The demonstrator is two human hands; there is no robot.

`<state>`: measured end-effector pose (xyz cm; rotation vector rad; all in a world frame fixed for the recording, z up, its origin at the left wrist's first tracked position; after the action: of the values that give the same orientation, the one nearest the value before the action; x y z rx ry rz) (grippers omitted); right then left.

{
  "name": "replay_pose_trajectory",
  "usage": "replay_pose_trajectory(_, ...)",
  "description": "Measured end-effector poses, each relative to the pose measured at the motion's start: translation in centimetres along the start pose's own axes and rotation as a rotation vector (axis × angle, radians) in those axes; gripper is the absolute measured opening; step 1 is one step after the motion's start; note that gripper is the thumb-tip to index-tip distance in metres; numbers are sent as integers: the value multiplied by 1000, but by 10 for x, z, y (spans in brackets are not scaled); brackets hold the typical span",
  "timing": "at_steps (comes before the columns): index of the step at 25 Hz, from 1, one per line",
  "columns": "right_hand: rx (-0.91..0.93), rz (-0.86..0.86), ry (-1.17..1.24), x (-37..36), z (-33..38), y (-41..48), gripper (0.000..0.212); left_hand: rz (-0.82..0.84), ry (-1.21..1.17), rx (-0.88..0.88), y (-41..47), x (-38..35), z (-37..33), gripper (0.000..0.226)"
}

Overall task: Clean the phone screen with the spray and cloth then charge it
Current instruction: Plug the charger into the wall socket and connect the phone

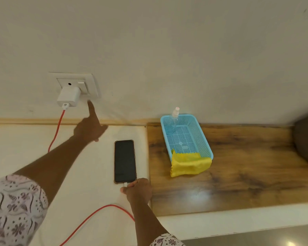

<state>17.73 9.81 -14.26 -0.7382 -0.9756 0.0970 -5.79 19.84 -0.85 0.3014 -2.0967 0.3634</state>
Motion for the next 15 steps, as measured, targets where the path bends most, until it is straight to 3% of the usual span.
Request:
replay_pose_trajectory(4,1,0,-34,6,2,-6,44,-148,-77,6,-85,-33,6,89)
replay_pose_trajectory(9,66,31,-73,11,6,-12,50,-65,-214,52,-174,-91,33,50)
replay_pose_trajectory(12,76,57,-74,7,2,-15,46,-13,-80,98,-202,-106,36,49)
replay_pose_trajectory(15,42,66,-11,6,-9,-18,44,-26,-4,38,-221,-109,25,52)
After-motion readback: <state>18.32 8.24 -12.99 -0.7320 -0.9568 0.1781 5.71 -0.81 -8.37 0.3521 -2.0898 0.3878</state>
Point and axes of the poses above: each hand's wrist, its own y-axis towards the middle knuckle, its own x-axis out of the back of the hand, z = x × y, the point moved 9 cm from there along y, towards the middle knuckle, and after that the axes turned 7 degrees about -x, right-handed, at the moved point
